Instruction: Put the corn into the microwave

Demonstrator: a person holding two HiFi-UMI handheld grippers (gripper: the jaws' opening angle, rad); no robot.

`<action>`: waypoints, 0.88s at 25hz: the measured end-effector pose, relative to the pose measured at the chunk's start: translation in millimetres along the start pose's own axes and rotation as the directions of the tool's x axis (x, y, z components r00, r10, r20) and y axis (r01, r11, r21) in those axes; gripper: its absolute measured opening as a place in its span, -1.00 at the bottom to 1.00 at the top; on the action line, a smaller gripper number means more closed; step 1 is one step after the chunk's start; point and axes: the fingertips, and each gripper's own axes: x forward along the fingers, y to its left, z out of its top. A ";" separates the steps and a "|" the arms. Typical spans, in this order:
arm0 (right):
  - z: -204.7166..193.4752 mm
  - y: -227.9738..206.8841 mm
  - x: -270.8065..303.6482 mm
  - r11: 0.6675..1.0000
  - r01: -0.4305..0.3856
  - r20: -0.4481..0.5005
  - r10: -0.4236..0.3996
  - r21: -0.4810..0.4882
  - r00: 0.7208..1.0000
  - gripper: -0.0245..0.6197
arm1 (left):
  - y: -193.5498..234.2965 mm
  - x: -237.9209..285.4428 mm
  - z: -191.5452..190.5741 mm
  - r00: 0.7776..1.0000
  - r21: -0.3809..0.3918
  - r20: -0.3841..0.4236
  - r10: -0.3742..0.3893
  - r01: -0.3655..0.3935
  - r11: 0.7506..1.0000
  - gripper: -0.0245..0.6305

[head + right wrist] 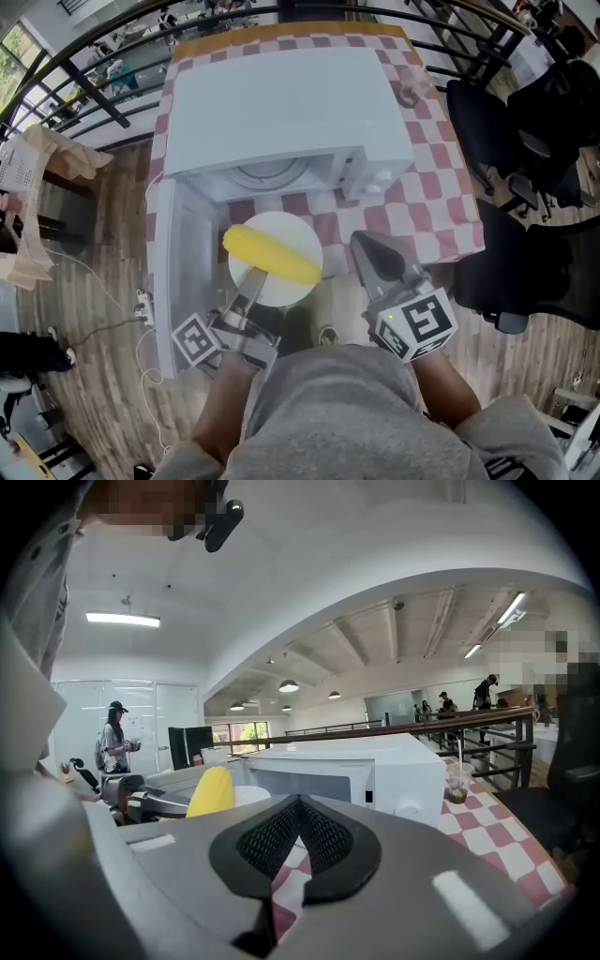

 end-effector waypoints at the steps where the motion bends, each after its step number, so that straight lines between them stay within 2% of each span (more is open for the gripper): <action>1: 0.4 -0.4 2.4 1.000 0.004 -0.002 -0.004 0.001 1.000 -0.93 | 0.5 2.1 1.5 1.000 -0.004 -0.005 -0.002 0.002 1.000 -0.87; 12: 7.4 0.0 35.1 1.000 0.024 -0.013 -0.024 0.003 1.000 -0.93 | 10.8 13.6 28.7 1.000 -0.056 0.008 0.009 -0.008 0.998 -0.87; 20: 10.7 -3.8 49.5 0.998 0.058 -0.018 -0.058 0.001 0.998 -0.92 | 23.3 31.2 43.1 0.999 0.011 0.038 0.032 -0.033 0.999 -0.87; 22: 8.9 -5.2 55.1 0.998 0.068 -0.023 -0.068 -0.001 0.997 -0.93 | 27.8 39.9 46.3 0.998 -0.003 0.055 0.019 -0.019 1.000 -0.87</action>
